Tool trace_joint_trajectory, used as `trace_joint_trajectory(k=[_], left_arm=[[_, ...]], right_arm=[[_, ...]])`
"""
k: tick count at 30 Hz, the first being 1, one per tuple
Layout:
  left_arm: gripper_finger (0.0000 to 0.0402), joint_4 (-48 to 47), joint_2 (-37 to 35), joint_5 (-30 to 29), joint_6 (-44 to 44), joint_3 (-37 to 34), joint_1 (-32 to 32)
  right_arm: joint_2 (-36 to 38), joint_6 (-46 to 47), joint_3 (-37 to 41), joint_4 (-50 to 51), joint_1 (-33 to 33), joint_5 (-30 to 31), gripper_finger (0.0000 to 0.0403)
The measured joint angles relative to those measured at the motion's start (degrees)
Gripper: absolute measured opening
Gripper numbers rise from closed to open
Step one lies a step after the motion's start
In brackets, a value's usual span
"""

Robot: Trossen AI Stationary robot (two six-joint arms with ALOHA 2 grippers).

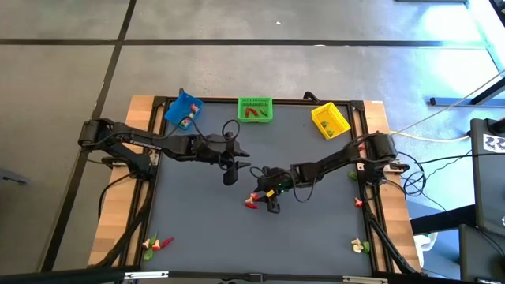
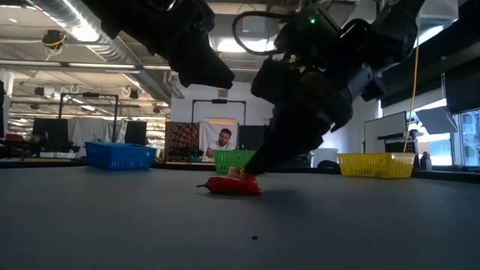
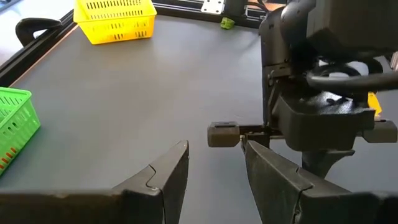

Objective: Sort produce into baskets
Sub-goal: Put the red mushroom into the blue bin

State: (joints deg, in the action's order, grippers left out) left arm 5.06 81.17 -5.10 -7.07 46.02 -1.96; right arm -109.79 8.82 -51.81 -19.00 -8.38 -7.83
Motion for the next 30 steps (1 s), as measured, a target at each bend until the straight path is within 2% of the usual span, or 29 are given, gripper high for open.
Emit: trace_joint_trajectory(k=[9,20,27,30], left_arm=[[0.0155,0.3,0.0,0.0,1.1,0.0,0.0],[0.0155,0.3,0.0,-0.1,1.9,0.0,0.0],[0.0155,0.3,0.0,-0.1,1.8,0.0,0.0],[0.0155,0.1,0.0,-0.1,1.6,0.0,0.0]], right_arm=[[-0.1,-2.9,0.0,0.4,0.2,1.4,0.0154],[-0.1,-3.2,0.0,0.6,0.2,2.8,0.0085],[-0.5,-1.6,-0.2,1.6,0.6,3.2,0.0015],[0.3,-1.8,-0.1,2.5,0.4,5.2,0.0007]])
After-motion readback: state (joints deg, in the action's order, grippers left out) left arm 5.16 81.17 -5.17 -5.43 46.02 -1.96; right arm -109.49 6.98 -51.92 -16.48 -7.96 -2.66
